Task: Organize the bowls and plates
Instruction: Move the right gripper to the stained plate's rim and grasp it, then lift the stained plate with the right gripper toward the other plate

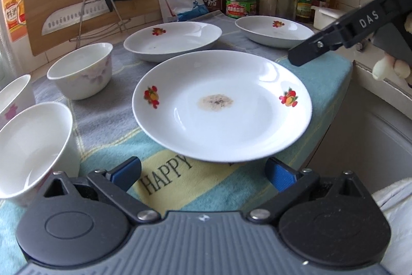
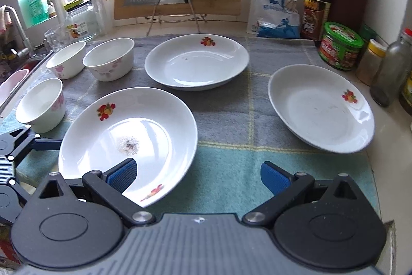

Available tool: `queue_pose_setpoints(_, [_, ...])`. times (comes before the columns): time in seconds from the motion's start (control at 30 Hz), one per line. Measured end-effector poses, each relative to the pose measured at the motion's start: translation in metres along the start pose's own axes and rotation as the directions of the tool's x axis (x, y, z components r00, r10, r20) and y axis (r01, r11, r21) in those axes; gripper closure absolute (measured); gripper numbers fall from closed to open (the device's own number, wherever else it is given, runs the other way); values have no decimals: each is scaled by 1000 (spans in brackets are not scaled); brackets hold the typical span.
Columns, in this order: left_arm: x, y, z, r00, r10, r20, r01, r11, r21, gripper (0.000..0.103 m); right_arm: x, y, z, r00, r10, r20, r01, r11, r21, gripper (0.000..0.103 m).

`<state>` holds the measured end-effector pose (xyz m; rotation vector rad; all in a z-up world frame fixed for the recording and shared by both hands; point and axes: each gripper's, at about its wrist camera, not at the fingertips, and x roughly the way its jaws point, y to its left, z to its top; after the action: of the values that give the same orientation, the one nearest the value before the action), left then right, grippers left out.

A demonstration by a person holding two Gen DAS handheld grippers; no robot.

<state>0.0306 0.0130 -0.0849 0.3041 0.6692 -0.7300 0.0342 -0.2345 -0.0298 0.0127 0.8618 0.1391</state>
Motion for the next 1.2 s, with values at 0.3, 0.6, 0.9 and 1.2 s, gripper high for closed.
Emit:
queue_pose_setpoints(0.3, [9,6,3,999,-50,-2,50,999,-4,0,26,-3,20,988,148,-40,-150,988,-39,0])
queue_pose_setpoints(0.6, [11,3,8,999,-37,-37,38,999,2,0,61,-8,37,943,313,-113,-318,947,-32,0])
queue_pose_setpoints(0.9, [11,5,6,999,-48,-18,48,999,-1,0,86,-7,41,906,368,-207,-373,928,17,0])
queue_pose_setpoints(1.2, [12,3,8,999,-40,-31,40,999,-7,0,96,-14,52,877,422,-228,-422,905,53,0])
